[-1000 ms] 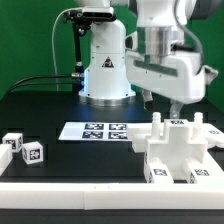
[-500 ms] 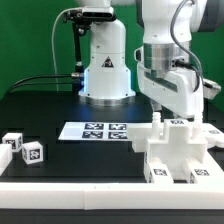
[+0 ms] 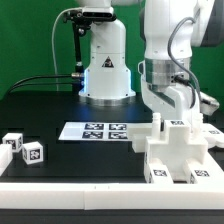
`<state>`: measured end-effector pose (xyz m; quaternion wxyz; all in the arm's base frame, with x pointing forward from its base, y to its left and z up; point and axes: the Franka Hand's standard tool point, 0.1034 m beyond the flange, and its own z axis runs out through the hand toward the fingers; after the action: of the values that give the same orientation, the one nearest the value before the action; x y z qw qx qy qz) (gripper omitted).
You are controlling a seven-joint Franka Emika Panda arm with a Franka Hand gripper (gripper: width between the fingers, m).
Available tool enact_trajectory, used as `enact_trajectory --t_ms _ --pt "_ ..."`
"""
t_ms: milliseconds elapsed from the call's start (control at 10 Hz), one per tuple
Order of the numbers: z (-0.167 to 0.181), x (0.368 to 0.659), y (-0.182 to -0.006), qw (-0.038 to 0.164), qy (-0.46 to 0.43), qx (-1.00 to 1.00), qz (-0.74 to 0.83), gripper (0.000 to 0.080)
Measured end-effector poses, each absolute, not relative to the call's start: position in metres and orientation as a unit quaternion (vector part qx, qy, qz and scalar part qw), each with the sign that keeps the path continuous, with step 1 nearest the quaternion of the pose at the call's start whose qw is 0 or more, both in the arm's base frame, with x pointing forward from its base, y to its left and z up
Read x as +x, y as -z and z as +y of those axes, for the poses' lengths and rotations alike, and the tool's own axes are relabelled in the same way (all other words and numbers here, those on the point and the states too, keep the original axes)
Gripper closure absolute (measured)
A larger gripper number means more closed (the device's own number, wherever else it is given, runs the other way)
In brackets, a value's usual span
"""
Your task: Assemble chair
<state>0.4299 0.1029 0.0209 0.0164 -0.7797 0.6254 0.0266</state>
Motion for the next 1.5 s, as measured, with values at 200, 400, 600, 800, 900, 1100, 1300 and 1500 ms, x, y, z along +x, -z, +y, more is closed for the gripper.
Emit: enact_trajectory --t_ms 200,400,600,800,900,1100,1300,1500 --pt "0.104 0.426 -0.010 0.009 -0.023 -0.783 0.622 0.0151" --pt "0.110 0.422 -0.007 0.007 -0.026 -0.784 0.620 0.0151" --pt "0.115 0.420 -0.007 0.006 -0.029 -0.789 0.614 0.0151" --pt "0.114 0.420 -0.007 0.006 -0.029 -0.789 0.613 0.0308" --pt "0.114 0.420 -0.007 0.006 -0.029 -0.789 0.613 0.0446" --pt "0.114 0.420 -0.007 0.007 -0.028 -0.790 0.612 0.0518" --pt "0.111 0.420 -0.008 0.006 -0.030 -0.802 0.597 0.0518" --pt "0.095 0.421 -0.028 0.013 -0.044 -0.826 0.562 0.0518"
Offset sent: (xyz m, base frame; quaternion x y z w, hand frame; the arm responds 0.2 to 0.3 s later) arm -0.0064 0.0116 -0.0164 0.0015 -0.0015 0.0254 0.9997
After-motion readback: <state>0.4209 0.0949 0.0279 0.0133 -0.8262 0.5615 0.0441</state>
